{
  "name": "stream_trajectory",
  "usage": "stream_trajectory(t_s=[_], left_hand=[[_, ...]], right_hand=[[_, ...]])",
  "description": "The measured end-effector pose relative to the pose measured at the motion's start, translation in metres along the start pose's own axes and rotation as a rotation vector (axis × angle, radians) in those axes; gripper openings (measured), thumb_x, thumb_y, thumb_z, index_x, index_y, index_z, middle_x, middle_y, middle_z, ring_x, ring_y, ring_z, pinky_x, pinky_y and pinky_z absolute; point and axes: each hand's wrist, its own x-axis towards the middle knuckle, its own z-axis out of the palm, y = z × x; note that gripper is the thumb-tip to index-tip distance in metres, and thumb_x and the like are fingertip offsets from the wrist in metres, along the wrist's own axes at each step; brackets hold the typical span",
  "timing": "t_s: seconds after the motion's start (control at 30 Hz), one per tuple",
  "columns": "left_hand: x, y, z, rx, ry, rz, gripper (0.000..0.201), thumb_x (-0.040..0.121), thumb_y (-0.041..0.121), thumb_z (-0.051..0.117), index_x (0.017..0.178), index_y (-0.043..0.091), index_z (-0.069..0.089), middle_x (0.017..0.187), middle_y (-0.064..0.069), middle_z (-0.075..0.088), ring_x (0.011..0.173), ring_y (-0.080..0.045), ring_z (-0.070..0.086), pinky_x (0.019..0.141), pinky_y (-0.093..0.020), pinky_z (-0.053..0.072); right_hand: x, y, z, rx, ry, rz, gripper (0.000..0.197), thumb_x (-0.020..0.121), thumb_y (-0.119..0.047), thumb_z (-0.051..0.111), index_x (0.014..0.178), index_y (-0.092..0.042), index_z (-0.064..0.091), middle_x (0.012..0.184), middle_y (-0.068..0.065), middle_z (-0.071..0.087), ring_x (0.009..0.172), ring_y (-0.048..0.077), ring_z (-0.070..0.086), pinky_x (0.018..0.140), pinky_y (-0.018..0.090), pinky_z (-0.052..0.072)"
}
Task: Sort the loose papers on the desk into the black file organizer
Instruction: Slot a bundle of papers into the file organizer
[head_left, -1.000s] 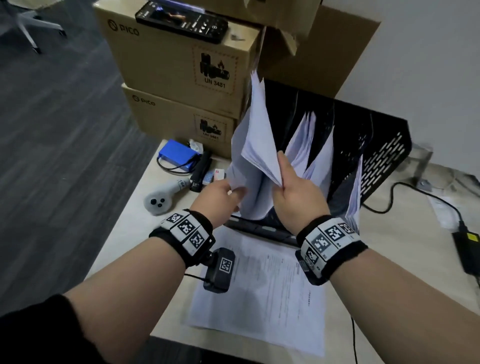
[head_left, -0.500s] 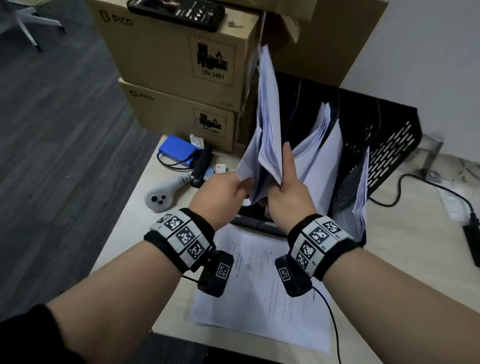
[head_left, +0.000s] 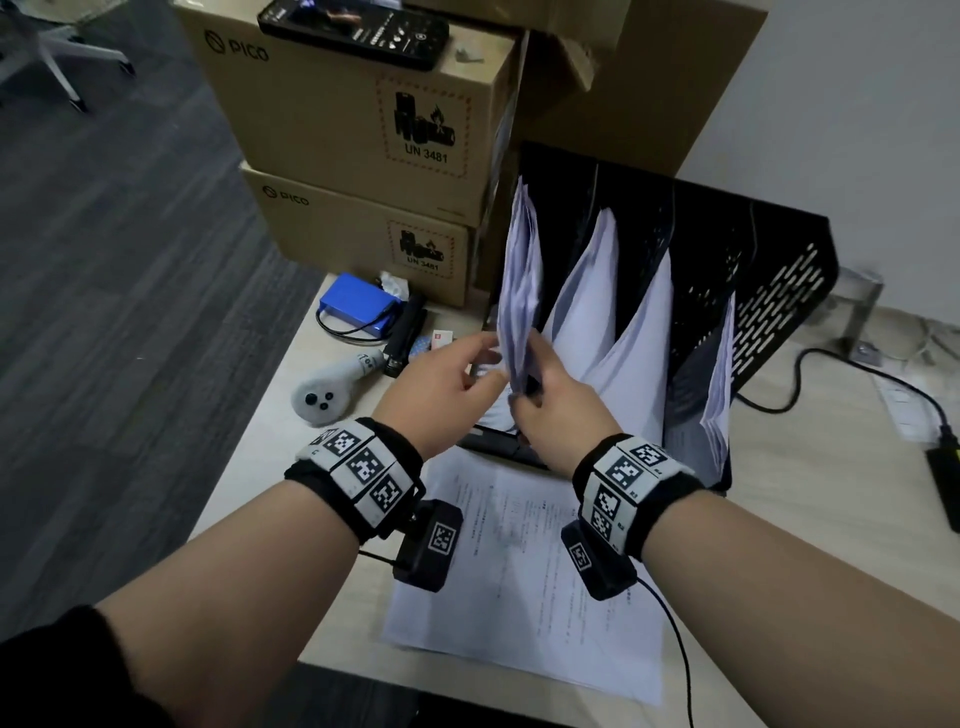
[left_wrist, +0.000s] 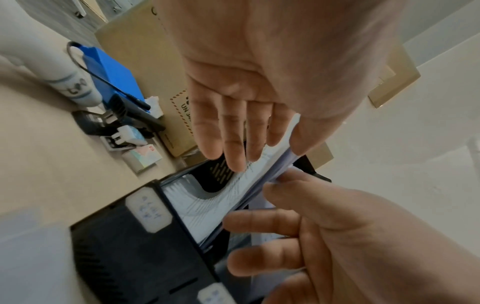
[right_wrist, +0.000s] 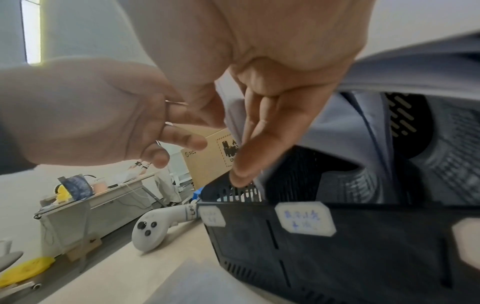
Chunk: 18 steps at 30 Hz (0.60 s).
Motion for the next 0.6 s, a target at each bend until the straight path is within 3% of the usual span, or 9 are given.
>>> stream_trajectory(t_s=[0.07,0.1,0.17,0.23,0.3,0.4,0.5,0.6], left_hand=[[-0.006,-0.009,0.005,0.002,0.034,-0.056,0.014,0.095,0.034,0.059,0.107,0.030,0.063,0.099,0.013,0.067,0.075,-0.002,0.063,0.070,-0.027,0.049],[-0.011,-0.014,0.007,0.025,0.055,-0.087,0.010,0.094,0.033,0.060,0.098,0.025,0.063,0.094,0.011,0.067,0.076,-0.006,0.063,0.068,-0.028,0.047],[-0.020,-0.031,0.013,0.086,0.065,-0.159,0.011,0.093,0.030,0.061,0.087,0.021,0.062,0.087,0.006,0.064,0.076,-0.011,0.060,0.066,-0.029,0.041],[-0.031,-0.052,0.018,0.139,0.069,-0.235,0.009,0.091,0.027,0.062,0.086,0.020,0.062,0.090,0.003,0.060,0.080,-0.016,0.059,0.072,-0.031,0.043],[-0.039,-0.072,0.022,0.168,0.088,-0.322,0.009,0.089,0.025,0.063,0.097,0.019,0.063,0.101,0.002,0.055,0.092,-0.021,0.060,0.086,-0.035,0.048],[-0.051,-0.088,0.031,0.125,0.065,-0.506,0.036,0.089,0.029,0.062,0.123,0.017,0.058,0.122,-0.004,0.052,0.111,-0.025,0.058,0.100,-0.037,0.046],[-0.058,-0.087,0.039,0.055,-0.023,-0.598,0.058,0.090,0.039,0.063,0.140,0.015,0.048,0.131,-0.006,0.058,0.114,-0.024,0.059,0.094,-0.034,0.046],[-0.061,-0.083,0.050,0.039,-0.086,-0.630,0.065,0.089,0.042,0.066,0.144,0.015,0.044,0.129,-0.005,0.062,0.113,-0.024,0.062,0.087,-0.030,0.043]], right_hand=[[-0.010,0.004,0.000,0.012,-0.061,-0.019,0.068,0.093,-0.034,0.053,0.148,-0.049,0.017,0.090,-0.003,0.072,0.070,0.018,0.066,0.067,0.032,0.053],[-0.016,0.007,-0.001,0.031,-0.076,-0.029,0.059,0.093,-0.032,0.054,0.144,-0.045,0.028,0.083,-0.006,0.071,0.069,0.015,0.065,0.066,0.032,0.052],[-0.029,0.017,-0.005,0.036,-0.074,-0.062,0.028,0.093,-0.028,0.057,0.119,-0.035,0.050,0.073,-0.004,0.067,0.066,0.010,0.061,0.066,0.030,0.050],[-0.041,0.032,-0.006,0.006,-0.095,-0.061,0.003,0.093,-0.026,0.058,0.093,-0.029,0.060,0.070,-0.001,0.065,0.059,0.005,0.054,0.061,0.026,0.045],[-0.050,0.052,-0.007,-0.030,-0.156,-0.027,0.014,0.094,-0.028,0.058,0.082,-0.025,0.063,0.070,0.000,0.066,0.056,0.003,0.053,0.060,0.028,0.049],[-0.062,0.081,-0.012,-0.021,-0.237,0.111,0.021,0.095,-0.035,0.055,0.081,-0.023,0.064,0.076,0.003,0.071,0.058,0.011,0.065,0.063,0.034,0.056],[-0.071,0.112,-0.010,-0.093,-0.235,0.201,0.022,0.093,-0.039,0.052,0.080,-0.026,0.065,0.079,-0.001,0.073,0.066,0.014,0.071,0.061,0.031,0.057],[-0.079,0.138,-0.006,-0.193,-0.283,0.219,0.017,0.092,-0.037,0.052,0.081,-0.031,0.064,0.085,-0.010,0.069,0.078,0.014,0.068,0.072,0.030,0.055]])
